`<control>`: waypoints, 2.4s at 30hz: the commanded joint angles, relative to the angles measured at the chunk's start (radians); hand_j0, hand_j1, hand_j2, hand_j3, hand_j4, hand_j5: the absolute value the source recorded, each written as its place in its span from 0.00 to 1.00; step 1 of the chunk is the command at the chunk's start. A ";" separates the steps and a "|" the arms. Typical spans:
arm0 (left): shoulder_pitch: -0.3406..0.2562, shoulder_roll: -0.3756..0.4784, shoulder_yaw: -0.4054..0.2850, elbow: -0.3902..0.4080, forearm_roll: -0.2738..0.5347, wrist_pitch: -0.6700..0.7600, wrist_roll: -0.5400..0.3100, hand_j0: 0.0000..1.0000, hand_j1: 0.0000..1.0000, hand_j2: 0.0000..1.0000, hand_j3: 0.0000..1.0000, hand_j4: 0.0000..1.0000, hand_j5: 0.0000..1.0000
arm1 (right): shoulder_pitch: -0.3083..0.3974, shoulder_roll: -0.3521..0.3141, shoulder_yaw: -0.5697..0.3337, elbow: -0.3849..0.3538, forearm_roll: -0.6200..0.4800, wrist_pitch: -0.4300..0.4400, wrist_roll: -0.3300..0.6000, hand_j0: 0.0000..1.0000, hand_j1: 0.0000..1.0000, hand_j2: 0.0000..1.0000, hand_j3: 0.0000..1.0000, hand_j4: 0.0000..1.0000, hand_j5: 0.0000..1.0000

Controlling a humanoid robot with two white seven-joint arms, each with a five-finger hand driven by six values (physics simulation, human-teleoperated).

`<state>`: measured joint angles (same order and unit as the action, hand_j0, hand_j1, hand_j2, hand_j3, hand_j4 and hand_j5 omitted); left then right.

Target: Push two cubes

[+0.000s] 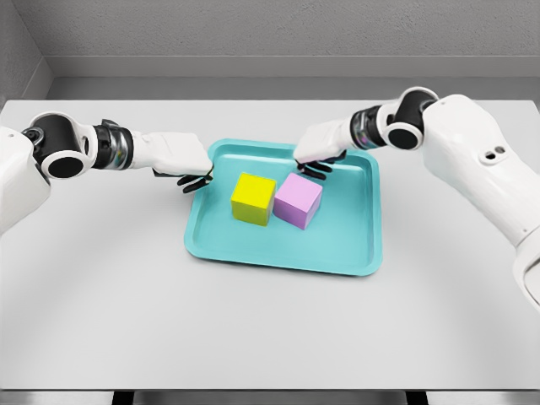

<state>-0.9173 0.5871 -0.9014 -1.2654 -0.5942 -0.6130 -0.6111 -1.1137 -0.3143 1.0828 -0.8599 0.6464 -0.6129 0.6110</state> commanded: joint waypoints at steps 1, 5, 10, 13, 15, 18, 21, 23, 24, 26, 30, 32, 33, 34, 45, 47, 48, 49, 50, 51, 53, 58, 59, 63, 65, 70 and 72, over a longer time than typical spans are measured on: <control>0.000 0.000 0.001 0.000 0.004 0.002 0.000 0.02 0.02 0.02 0.02 0.02 0.02 | 0.000 -0.011 -0.006 0.001 -0.004 0.002 0.000 0.00 0.00 0.00 0.00 0.00 0.00; 0.000 0.000 0.001 0.001 0.002 0.002 0.000 0.02 0.02 0.02 0.02 0.02 0.02 | 0.009 -0.012 -0.003 0.010 0.001 0.002 0.000 0.00 0.00 0.00 0.00 0.00 0.00; 0.000 0.000 0.001 0.001 0.004 0.002 0.000 0.02 0.02 0.02 0.02 0.02 0.02 | 0.014 -0.009 0.025 0.001 0.002 0.002 0.000 0.00 0.00 0.00 0.00 0.00 0.00; 0.000 0.002 0.001 0.001 0.004 0.002 0.000 0.02 0.02 0.02 0.02 0.02 0.02 | 0.015 -0.011 0.037 -0.022 0.002 0.002 0.000 0.00 0.00 0.00 0.00 0.00 0.00; 0.000 0.000 0.001 0.001 0.004 0.002 0.000 0.02 0.02 0.02 0.02 0.02 0.02 | 0.017 -0.011 0.040 -0.034 0.002 0.002 0.000 0.00 0.00 0.00 0.00 0.00 0.00; 0.000 0.000 0.001 0.001 0.004 0.002 0.000 0.02 0.02 0.02 0.02 0.02 0.02 | 0.018 -0.011 0.040 -0.059 0.002 0.002 0.000 0.00 0.00 0.00 0.00 0.00 0.00; 0.000 0.000 0.001 0.001 0.004 0.002 0.000 0.02 0.02 0.02 0.02 0.02 0.02 | 0.018 -0.014 0.046 -0.077 0.002 0.002 0.000 0.00 0.00 0.00 0.00 0.00 0.00; 0.002 0.000 0.001 0.001 0.004 0.002 0.000 0.02 0.02 0.02 0.02 0.02 0.02 | 0.018 -0.015 0.048 -0.080 0.002 0.002 0.000 0.00 0.00 0.00 0.00 0.00 0.00; 0.002 0.002 0.001 0.001 0.004 0.002 0.000 0.02 0.02 0.02 0.02 0.02 0.02 | 0.018 -0.015 0.048 -0.080 0.002 0.002 0.000 0.00 0.00 0.00 0.00 0.00 0.00; 0.000 0.000 0.001 0.001 0.004 0.002 0.000 0.02 0.02 0.02 0.02 0.02 0.02 | 0.020 -0.015 0.049 -0.082 0.002 0.002 0.000 0.00 0.00 0.00 0.00 0.00 0.00; 0.000 0.002 0.001 0.001 0.004 0.002 0.000 0.02 0.02 0.02 0.02 0.02 0.02 | 0.021 -0.015 0.058 -0.085 0.002 0.002 0.000 0.00 0.00 0.00 0.00 0.00 0.00; 0.002 0.002 0.001 0.001 0.004 0.002 0.000 0.02 0.02 0.02 0.02 0.02 0.02 | 0.021 -0.015 0.058 -0.099 0.002 0.002 0.000 0.00 0.00 0.00 0.00 0.00 0.00; 0.000 0.000 0.001 0.001 0.004 0.002 0.000 0.02 0.02 0.02 0.02 0.02 0.02 | 0.021 -0.015 0.058 -0.102 0.002 0.002 0.000 0.00 0.00 0.00 0.00 0.00 0.00; 0.002 0.000 0.001 0.000 0.004 0.002 0.000 0.02 0.02 0.02 0.02 0.02 0.02 | 0.021 -0.015 0.058 -0.113 0.002 0.002 0.000 0.00 0.00 0.00 0.00 0.00 0.00; 0.003 -0.013 -0.002 0.003 0.017 0.002 0.000 0.01 0.01 0.01 0.01 0.01 0.01 | 0.011 -0.040 -0.041 -0.074 0.002 0.002 0.000 0.00 0.00 0.00 0.00 0.00 0.00; 0.003 -0.013 -0.002 0.003 0.017 0.002 0.000 0.01 0.01 0.01 0.01 0.01 0.01 | 0.009 -0.068 -0.104 -0.057 0.001 0.002 0.000 0.00 0.00 0.00 0.00 0.00 0.00; 0.006 -0.015 -0.004 0.003 0.017 0.002 0.000 0.01 0.01 0.01 0.01 0.01 0.01 | 0.012 -0.088 -0.138 -0.060 -0.004 0.002 0.000 0.00 0.00 0.00 0.00 0.00 0.00; 0.006 -0.018 -0.005 0.008 0.017 0.002 0.000 0.01 0.01 0.01 0.01 0.01 0.01 | 0.021 -0.120 -0.173 -0.065 -0.011 0.002 0.000 0.00 0.00 0.00 0.00 0.00 0.00; 0.005 -0.024 -0.005 0.014 0.014 0.002 0.000 0.01 0.01 0.01 0.01 0.01 0.01 | 0.025 -0.144 -0.216 -0.067 -0.013 0.002 0.000 0.00 0.00 0.00 0.00 0.00 0.00; 0.005 -0.036 -0.007 0.030 0.013 0.002 0.000 0.01 0.01 0.01 0.01 0.01 0.01 | 0.037 -0.146 -0.235 -0.067 -0.013 0.002 0.000 0.00 0.00 0.00 0.00 0.00 0.00; 0.006 -0.059 -0.020 0.040 0.007 0.002 0.000 0.01 0.01 0.01 0.01 0.01 0.01 | 0.055 -0.141 -0.189 -0.099 -0.013 0.002 0.000 0.00 0.00 0.00 0.00 0.00 0.00; 0.011 -0.098 -0.034 0.040 -0.053 0.002 0.000 0.01 0.01 0.01 0.01 0.01 0.01 | 0.058 -0.146 -0.162 -0.122 -0.011 0.002 0.000 0.00 0.00 0.00 0.00 0.00 0.00; 0.012 -0.098 -0.036 0.040 -0.053 0.002 0.000 0.01 0.01 0.01 0.01 0.01 0.01 | 0.058 -0.149 -0.164 -0.122 -0.011 0.002 0.000 0.00 0.00 0.00 0.00 0.00 0.00; 0.012 -0.102 -0.059 0.032 -0.052 0.002 0.000 0.01 0.01 0.01 0.01 0.01 0.01 | 0.064 -0.183 -0.182 -0.136 -0.013 0.002 0.000 0.00 0.00 0.00 0.00 0.00 0.00; 0.012 -0.102 -0.059 0.031 -0.052 0.002 0.000 0.01 0.01 0.01 0.01 0.01 0.01 | 0.074 -0.203 -0.216 -0.142 -0.014 0.002 0.000 0.00 0.00 0.00 0.00 0.00 0.00; 0.012 -0.112 -0.059 0.031 -0.049 0.002 0.000 0.01 0.01 0.01 0.01 0.01 0.01 | 0.112 -0.252 -0.452 -0.143 -0.014 0.002 0.000 1.00 1.00 1.00 1.00 1.00 1.00; 0.012 -0.113 -0.059 0.031 -0.049 0.002 0.000 0.01 0.01 0.01 0.01 0.01 0.01 | 0.141 -0.292 -0.558 -0.140 -0.016 0.002 0.000 1.00 1.00 1.00 1.00 1.00 1.00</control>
<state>-0.9051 0.4791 -0.9468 -1.2348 -0.6289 -0.5919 -0.6174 -0.9542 -0.5713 0.6348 -1.0011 0.6354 -0.6141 0.6112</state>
